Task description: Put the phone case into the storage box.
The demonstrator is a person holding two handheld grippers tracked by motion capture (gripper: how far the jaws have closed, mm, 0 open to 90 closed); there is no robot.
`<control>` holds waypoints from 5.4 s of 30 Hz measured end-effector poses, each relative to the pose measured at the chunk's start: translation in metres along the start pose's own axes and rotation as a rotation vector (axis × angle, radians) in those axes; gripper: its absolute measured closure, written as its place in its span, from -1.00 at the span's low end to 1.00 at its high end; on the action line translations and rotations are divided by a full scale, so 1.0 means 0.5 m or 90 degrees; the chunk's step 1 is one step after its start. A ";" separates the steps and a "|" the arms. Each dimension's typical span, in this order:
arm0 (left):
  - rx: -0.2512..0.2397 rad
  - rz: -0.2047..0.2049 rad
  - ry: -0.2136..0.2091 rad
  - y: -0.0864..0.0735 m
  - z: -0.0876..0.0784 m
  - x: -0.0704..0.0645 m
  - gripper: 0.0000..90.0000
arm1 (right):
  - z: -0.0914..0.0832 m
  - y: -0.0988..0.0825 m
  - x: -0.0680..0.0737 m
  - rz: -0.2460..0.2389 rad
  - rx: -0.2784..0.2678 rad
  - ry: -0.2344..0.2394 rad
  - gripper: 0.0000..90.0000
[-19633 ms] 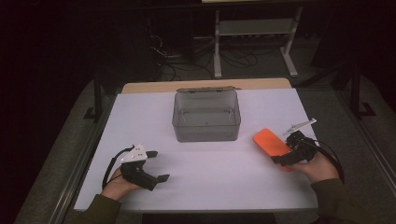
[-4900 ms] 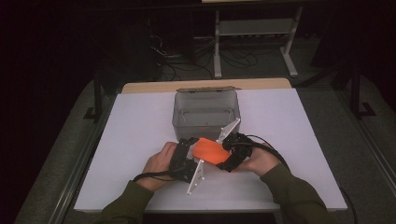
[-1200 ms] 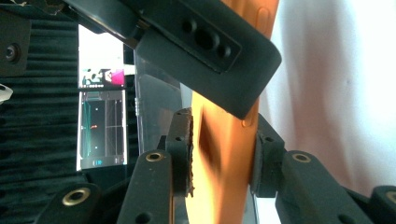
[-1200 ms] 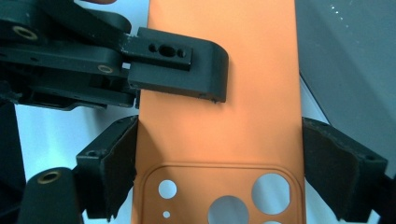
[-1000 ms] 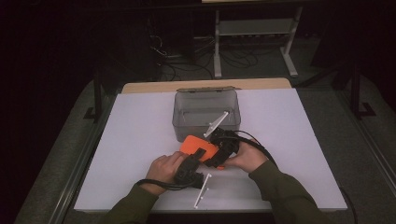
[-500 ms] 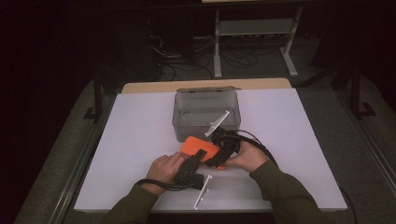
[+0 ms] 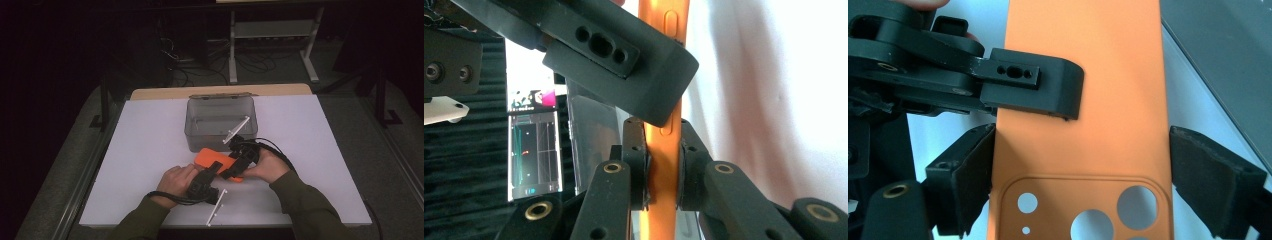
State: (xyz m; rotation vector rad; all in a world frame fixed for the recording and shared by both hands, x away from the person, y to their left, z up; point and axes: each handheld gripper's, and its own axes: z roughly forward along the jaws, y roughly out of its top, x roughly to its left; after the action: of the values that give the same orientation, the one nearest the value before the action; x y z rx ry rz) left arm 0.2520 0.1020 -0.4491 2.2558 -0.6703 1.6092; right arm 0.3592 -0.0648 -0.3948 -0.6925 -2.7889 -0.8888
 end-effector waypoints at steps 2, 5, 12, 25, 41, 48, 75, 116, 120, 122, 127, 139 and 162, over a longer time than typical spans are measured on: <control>0.000 -0.003 -0.001 -0.001 0.000 0.002 0.76 | -0.002 -0.001 0.000 0.004 -0.005 0.002 -0.69; -0.001 -0.011 0.000 -0.004 0.001 0.004 0.76 | -0.009 -0.001 0.002 -0.001 -0.018 -0.005 -0.68; 0.008 -0.020 -0.012 -0.008 0.003 0.004 0.76 | -0.029 -0.006 0.001 0.005 -0.042 -0.023 -0.69; 0.010 -0.035 -0.023 -0.016 0.005 0.005 0.76 | -0.077 -0.032 0.003 0.014 -0.091 -0.060 -0.73; 0.028 -0.039 -0.038 -0.030 0.000 0.009 0.76 | -0.115 -0.094 -0.004 0.033 -0.149 -0.148 -0.98; 0.029 -0.039 -0.038 -0.031 0.000 0.010 0.76 | -0.111 -0.132 -0.002 0.029 -0.150 -0.187 -1.00; 0.024 -0.062 -0.036 -0.037 -0.005 0.018 0.76 | -0.065 -0.278 0.036 0.071 -0.234 -0.271 -1.00; -0.031 -0.262 -0.079 -0.066 -0.004 0.064 0.76 | -0.053 -0.291 0.043 0.055 -0.221 -0.298 -1.00; -0.035 -0.290 -0.087 -0.072 -0.003 0.068 0.76 | -0.052 -0.291 0.043 0.052 -0.219 -0.299 -1.00; -0.034 -0.299 -0.090 -0.074 -0.003 0.070 0.76 | -0.052 -0.291 0.044 0.051 -0.219 -0.300 -1.00; -0.044 -0.334 -0.097 -0.080 -0.003 0.074 0.76 | -0.052 -0.291 0.044 0.050 -0.218 -0.300 -1.00; -0.060 -0.404 -0.118 -0.095 -0.002 0.084 0.76 | -0.052 -0.291 0.044 0.049 -0.216 -0.301 -1.00; -0.088 -0.554 -0.156 -0.130 0.002 0.100 0.76 | -0.051 -0.291 0.045 0.048 -0.215 -0.300 -1.00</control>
State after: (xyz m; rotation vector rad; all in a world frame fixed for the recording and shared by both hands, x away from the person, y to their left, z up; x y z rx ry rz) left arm 0.3004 0.1467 -0.3999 2.1776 0.1672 0.8436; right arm 0.2715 -0.1758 -0.4429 -1.1869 -3.0008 -1.3540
